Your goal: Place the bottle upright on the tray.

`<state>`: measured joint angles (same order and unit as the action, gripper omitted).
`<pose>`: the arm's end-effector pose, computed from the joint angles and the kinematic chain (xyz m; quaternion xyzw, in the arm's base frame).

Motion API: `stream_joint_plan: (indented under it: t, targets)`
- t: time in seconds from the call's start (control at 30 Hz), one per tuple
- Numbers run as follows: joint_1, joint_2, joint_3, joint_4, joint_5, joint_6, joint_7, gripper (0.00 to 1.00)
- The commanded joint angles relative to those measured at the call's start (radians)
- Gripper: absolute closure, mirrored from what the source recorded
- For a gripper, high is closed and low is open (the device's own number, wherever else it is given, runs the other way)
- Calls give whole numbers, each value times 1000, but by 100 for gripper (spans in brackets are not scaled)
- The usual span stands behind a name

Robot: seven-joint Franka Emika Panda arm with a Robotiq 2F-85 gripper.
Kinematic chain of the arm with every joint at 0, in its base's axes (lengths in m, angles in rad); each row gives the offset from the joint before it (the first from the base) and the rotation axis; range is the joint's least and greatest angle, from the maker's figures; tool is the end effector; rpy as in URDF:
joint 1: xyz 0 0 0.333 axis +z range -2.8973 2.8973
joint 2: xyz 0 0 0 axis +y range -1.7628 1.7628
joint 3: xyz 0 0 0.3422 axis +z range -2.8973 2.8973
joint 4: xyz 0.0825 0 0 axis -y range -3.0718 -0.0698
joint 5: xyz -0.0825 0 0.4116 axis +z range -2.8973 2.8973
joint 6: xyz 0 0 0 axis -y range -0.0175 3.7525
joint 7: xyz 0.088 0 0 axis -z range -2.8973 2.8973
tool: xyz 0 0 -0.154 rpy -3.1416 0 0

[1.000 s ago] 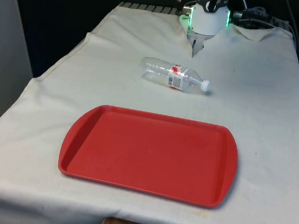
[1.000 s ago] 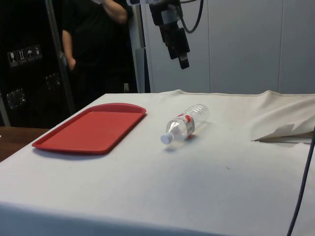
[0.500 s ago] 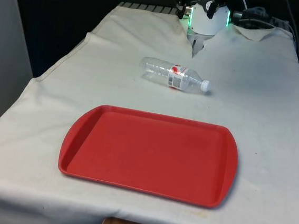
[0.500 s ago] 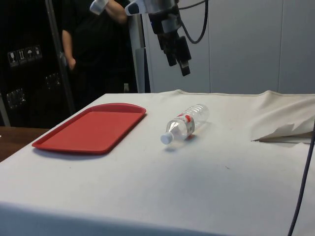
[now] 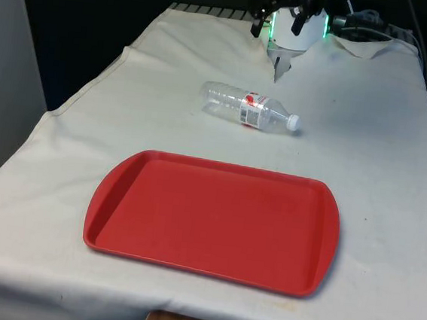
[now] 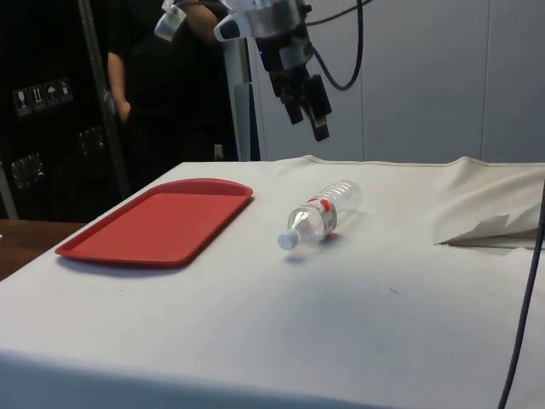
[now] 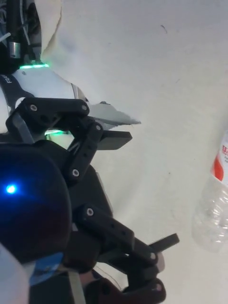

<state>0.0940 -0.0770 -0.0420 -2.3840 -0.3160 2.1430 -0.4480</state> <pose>0.4814 -0.0002 0.3019 0.9301 0.3365 -0.1034 0.1050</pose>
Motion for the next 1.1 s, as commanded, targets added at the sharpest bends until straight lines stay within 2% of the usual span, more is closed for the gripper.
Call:
stream_joint_plan:
  t: [0.0,0.4,0.63,0.67,1.07]
  targets:
    - [0,8,1,2,-10,7,-3,0]
    - [0,36,1,1,-25,18,-29,0]
    - [0,63,3,5,-54,31,-41,0]
    - [0,57,2,2,-44,25,-41,0]
    - [1,105,6,19,-88,32,-58,0]
